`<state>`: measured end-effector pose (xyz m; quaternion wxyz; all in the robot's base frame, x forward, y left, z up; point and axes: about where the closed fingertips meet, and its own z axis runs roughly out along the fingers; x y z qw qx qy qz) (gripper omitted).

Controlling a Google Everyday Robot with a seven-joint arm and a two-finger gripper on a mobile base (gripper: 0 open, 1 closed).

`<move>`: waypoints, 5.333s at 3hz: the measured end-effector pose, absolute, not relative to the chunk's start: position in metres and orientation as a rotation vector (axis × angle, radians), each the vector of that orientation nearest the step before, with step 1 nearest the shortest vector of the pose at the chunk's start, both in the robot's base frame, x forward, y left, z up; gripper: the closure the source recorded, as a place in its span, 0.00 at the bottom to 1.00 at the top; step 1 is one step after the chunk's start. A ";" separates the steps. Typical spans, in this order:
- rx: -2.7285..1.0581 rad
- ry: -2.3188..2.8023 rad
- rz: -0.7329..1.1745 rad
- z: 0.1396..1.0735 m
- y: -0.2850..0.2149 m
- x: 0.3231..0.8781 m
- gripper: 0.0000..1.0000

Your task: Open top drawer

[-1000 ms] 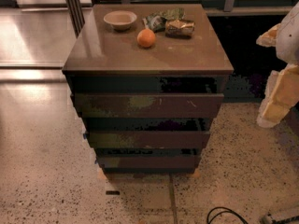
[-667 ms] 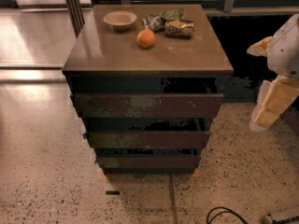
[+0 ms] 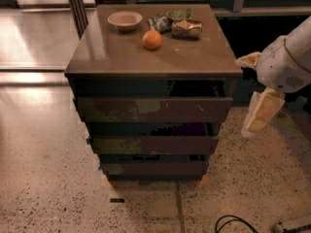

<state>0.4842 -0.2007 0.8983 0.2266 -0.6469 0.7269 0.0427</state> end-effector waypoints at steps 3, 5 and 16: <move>-1.848 1.958 0.174 0.822 -0.202 0.493 0.00; -1.853 1.850 0.220 0.764 -0.172 0.510 0.00; -1.898 1.701 0.463 0.654 -0.084 0.631 0.00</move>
Offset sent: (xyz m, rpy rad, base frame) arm 0.0084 -0.0108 -0.0927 0.0015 0.0404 0.0656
